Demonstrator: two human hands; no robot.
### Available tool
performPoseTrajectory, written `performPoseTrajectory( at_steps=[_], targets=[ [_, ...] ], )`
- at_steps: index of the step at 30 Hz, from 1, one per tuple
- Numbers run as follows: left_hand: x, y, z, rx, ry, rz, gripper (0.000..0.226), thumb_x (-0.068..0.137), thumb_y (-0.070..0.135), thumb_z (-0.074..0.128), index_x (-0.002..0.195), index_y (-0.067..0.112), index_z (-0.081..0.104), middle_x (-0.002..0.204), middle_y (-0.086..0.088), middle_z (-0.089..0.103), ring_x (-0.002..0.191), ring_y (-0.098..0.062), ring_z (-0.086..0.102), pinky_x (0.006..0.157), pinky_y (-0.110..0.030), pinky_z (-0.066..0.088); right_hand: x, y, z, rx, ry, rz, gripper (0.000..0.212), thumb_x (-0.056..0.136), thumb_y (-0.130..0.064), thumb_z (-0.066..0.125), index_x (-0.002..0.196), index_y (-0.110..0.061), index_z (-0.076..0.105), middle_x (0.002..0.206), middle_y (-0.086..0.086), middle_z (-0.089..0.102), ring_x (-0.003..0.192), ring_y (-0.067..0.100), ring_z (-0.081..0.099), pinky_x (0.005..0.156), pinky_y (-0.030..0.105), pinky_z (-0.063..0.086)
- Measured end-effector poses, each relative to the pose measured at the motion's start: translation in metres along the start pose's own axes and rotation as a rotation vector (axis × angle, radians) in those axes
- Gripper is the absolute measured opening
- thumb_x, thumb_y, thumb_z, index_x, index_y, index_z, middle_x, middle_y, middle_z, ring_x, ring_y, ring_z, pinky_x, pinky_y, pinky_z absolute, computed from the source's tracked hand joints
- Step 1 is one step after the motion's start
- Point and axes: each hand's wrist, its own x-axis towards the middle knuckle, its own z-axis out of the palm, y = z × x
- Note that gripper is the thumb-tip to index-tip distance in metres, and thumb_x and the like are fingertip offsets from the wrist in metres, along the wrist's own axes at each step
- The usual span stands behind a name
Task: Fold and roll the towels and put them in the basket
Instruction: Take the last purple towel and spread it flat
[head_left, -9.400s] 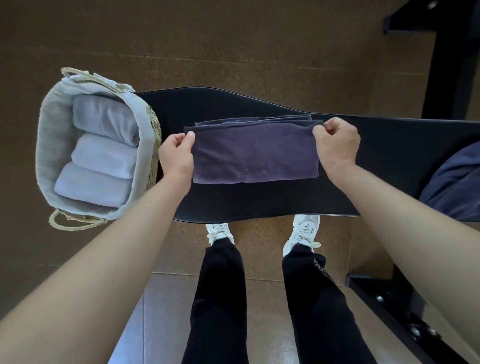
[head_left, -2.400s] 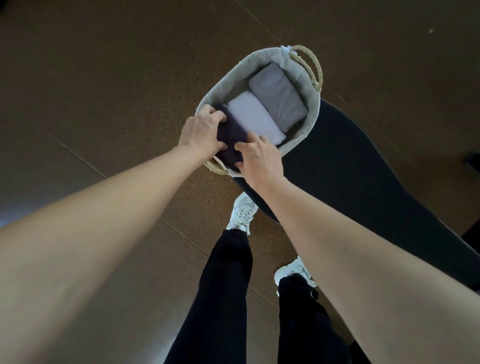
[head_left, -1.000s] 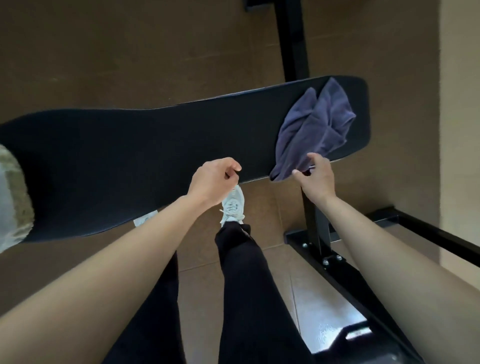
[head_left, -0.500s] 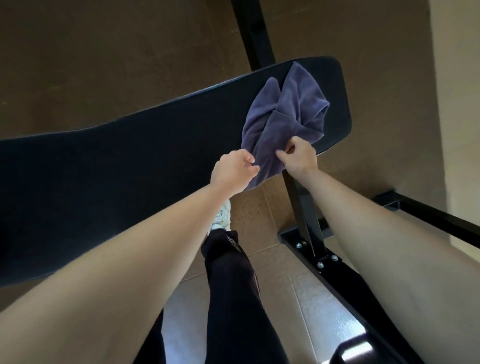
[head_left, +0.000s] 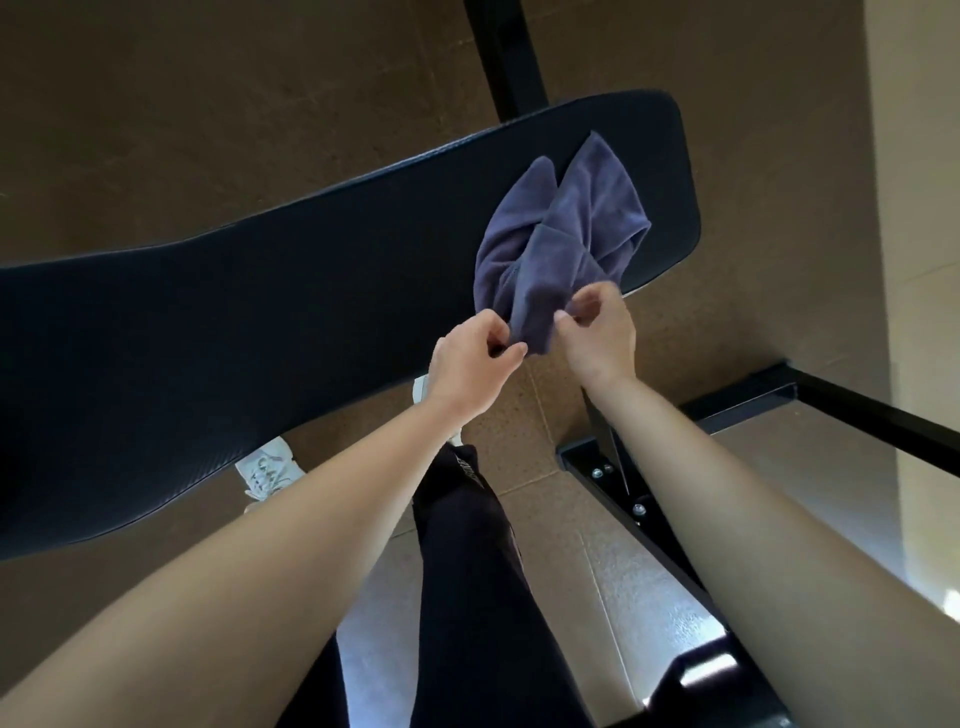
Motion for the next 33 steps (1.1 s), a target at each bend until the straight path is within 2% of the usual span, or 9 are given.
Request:
performPoseTrajectory(
  at_steps=[2,5,8,10,14,19,26,29,33],
  targets=[
    [-0.016,-0.004,-0.014,-0.039,0.008,0.057,0.019,0.094,0.033,0.068,0.087,0.031,0.050,0.082,0.008,0.066,0.077,-0.014,0.065,0.073,-0.044,0.055,-0.021,-0.013,0.002,-0.202,0.030,-0.292,0.052,0.089,-0.005,0.069,0.133,-0.025,0.050,0.136,-0.001,0.045,0.106,0.011,0.060,0.082,0.028,0.060],
    [-0.037,-0.011,-0.042,0.010,0.011,0.203,0.019,0.094,0.030,0.062,0.093,0.034,0.044,0.087,0.007,0.068,0.080,-0.021,0.067,0.071,-0.048,0.054,-0.044,-0.033,0.009,-0.348,-0.299,-0.642,0.061,0.084,0.006,0.065,0.137,-0.024,0.054,0.148,-0.005,0.040,0.119,0.015,0.057,0.088,0.027,0.057],
    [-0.055,-0.016,-0.073,0.031,0.019,0.283,0.013,0.095,0.029,0.058,0.103,0.027,0.047,0.088,0.006,0.068,0.078,-0.021,0.067,0.071,-0.048,0.055,-0.058,-0.053,0.012,-0.313,-0.480,-0.630,0.031,0.087,-0.006,0.068,0.113,-0.022,0.065,0.111,-0.007,0.068,0.099,0.011,0.067,0.086,0.037,0.058],
    [-0.067,-0.021,-0.092,0.030,0.058,0.307,0.013,0.099,0.028,0.060,0.105,0.023,0.050,0.079,0.008,0.063,0.069,-0.016,0.062,0.066,-0.045,0.053,-0.066,-0.065,0.015,-0.356,-0.490,-0.619,0.011,0.088,-0.015,0.072,0.095,-0.021,0.066,0.086,-0.007,0.068,0.081,0.009,0.065,0.076,0.037,0.057],
    [-0.090,-0.033,-0.136,0.069,0.044,0.345,0.028,0.093,0.044,0.071,0.097,0.022,0.055,0.069,0.010,0.058,0.058,-0.012,0.053,0.056,-0.031,0.044,-0.093,-0.094,0.027,-0.291,-0.427,-0.608,0.019,0.087,-0.010,0.067,0.080,-0.019,0.051,0.070,-0.008,0.054,0.063,0.005,0.049,0.061,0.024,0.041],
    [-0.118,-0.057,-0.214,0.250,0.107,0.296,0.032,0.082,0.046,0.082,0.075,0.024,0.060,0.062,0.011,0.056,0.054,-0.009,0.051,0.055,-0.033,0.042,-0.128,-0.149,0.037,-0.078,-0.339,-0.676,0.019,0.091,-0.005,0.063,0.080,-0.007,0.048,0.068,-0.008,0.044,0.062,0.002,0.041,0.061,0.016,0.035],
    [-0.139,-0.066,-0.352,0.352,0.309,0.134,0.026,0.078,0.045,0.084,0.081,0.025,0.067,0.073,0.009,0.066,0.069,-0.019,0.063,0.066,-0.037,0.052,-0.134,-0.247,0.031,-0.011,-0.158,-0.753,0.017,0.101,-0.011,0.058,0.087,-0.012,0.049,0.074,0.002,0.057,0.063,0.013,0.063,0.054,0.023,0.051],
    [-0.147,-0.070,-0.403,0.364,0.464,0.082,0.033,0.078,0.047,0.084,0.077,0.021,0.063,0.070,0.005,0.063,0.068,-0.024,0.060,0.064,-0.038,0.049,-0.128,-0.287,0.024,0.136,-0.035,-0.750,0.016,0.103,-0.012,0.056,0.090,-0.012,0.048,0.079,0.009,0.059,0.065,0.017,0.070,0.055,0.025,0.056],
    [-0.161,-0.073,-0.443,0.343,0.806,0.064,0.022,0.086,0.039,0.074,0.086,0.021,0.062,0.080,-0.001,0.067,0.077,-0.032,0.062,0.066,-0.037,0.045,-0.126,-0.306,0.030,0.138,0.216,-0.942,0.014,0.099,-0.009,0.056,0.087,-0.011,0.049,0.079,-0.002,0.054,0.068,0.002,0.050,0.066,0.019,0.046]
  ],
)
